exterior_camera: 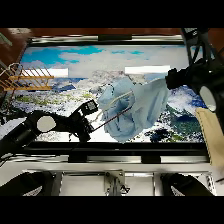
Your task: Fold the shirts.
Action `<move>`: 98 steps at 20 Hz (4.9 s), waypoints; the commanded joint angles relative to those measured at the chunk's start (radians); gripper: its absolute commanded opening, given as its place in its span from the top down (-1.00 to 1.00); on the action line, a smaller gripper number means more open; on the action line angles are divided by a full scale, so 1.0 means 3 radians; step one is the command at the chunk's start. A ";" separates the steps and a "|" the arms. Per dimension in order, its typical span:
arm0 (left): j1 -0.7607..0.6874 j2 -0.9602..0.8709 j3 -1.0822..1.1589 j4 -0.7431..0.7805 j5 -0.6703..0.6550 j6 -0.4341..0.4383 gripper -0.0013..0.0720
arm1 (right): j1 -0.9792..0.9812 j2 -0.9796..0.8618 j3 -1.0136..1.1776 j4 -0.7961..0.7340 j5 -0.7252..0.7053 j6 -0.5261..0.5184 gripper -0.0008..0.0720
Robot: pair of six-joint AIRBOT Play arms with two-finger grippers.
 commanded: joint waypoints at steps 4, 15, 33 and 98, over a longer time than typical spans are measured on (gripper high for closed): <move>-0.0003 -0.0003 0.0003 -0.0003 0.0165 -0.0092 0.83 | 0.0014 0.0146 0.0290 0.1494 0.0662 0.0315 -0.87; -0.0003 -0.0003 0.0003 -0.0003 0.0126 -0.0122 0.83 | 0.0401 0.0014 -0.0626 0.1457 -0.0177 0.0497 -0.88; -0.0003 -0.0080 0.0000 -0.0003 0.0122 -0.0122 0.83 | 0.0403 -0.0357 -0.0053 0.1535 -0.0183 0.0193 0.74; 0.1382 -0.0361 0.0894 0.0748 0.0960 0.0375 -0.91 | -0.1100 -0.0745 0.0510 0.2772 0.0977 -0.4253 0.74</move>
